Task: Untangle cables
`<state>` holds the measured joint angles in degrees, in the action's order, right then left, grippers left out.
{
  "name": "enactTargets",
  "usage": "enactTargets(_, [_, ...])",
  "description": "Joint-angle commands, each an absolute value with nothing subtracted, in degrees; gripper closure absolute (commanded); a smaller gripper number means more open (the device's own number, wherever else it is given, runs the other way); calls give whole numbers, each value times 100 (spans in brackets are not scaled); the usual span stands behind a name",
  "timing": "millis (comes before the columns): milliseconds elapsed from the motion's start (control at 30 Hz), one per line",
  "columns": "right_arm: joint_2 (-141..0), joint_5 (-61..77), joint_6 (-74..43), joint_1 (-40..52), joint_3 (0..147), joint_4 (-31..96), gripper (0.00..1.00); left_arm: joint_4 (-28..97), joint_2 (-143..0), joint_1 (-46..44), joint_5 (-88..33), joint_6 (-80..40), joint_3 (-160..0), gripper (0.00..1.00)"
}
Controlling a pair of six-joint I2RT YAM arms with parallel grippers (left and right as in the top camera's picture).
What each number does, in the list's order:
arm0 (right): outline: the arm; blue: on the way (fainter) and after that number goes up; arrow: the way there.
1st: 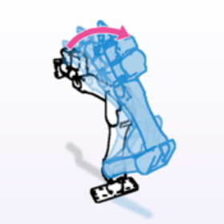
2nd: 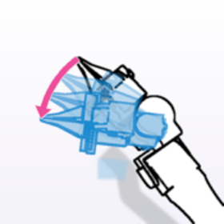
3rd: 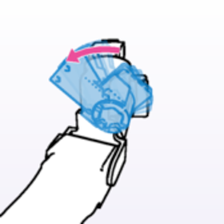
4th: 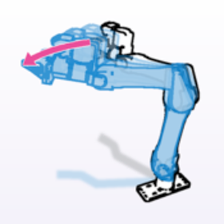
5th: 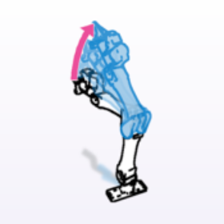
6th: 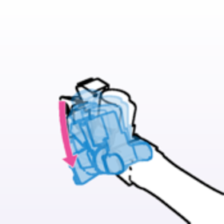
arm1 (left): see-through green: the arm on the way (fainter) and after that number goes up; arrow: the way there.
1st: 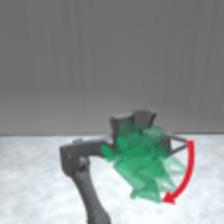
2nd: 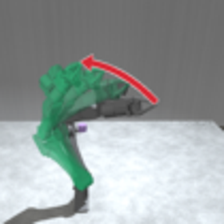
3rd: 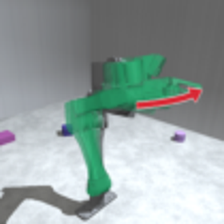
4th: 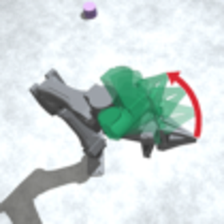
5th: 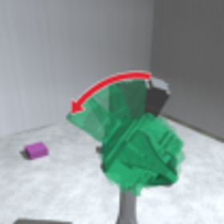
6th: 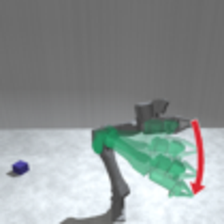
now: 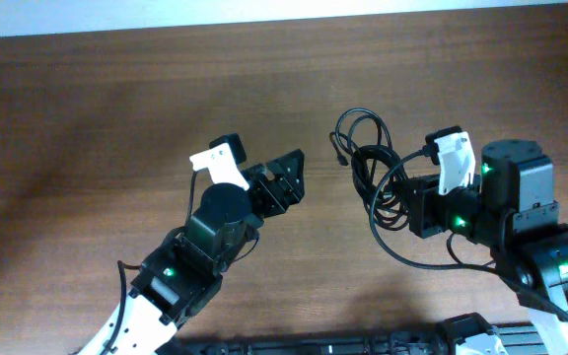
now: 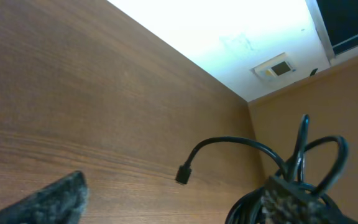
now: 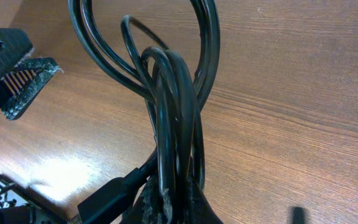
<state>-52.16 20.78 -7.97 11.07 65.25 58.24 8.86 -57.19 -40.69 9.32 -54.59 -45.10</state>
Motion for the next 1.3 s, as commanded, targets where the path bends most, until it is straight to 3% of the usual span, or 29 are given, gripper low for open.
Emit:
enactTargets(0, [-5172, 2032, -399, 1087, 6635, 5789, 96, 867, -5625, -4045, 1026, -5308, -4587, 4])
enactTargets(233, [-5172, 2324, 1500, 1087, 6635, 5811, 96, 246, -5627, -4047, 69, -5310, -4587, 1])
enactTargets(567, [-5172, 3551, 2746, 1087, 6635, 6337, 96, -200, -5616, -3863, -364, -4998, -4587, 1])
enactTargets(900, [-5172, 3540, 2829, 1087, 6635, 6316, 96, -1017, -5642, -3684, -1918, -3291, -4587, 1])
enactTargets(1267, [-5172, 3559, 2829, 1087, 6635, 6261, 96, -786, -6178, -3684, -2464, -3240, -4587, 1])
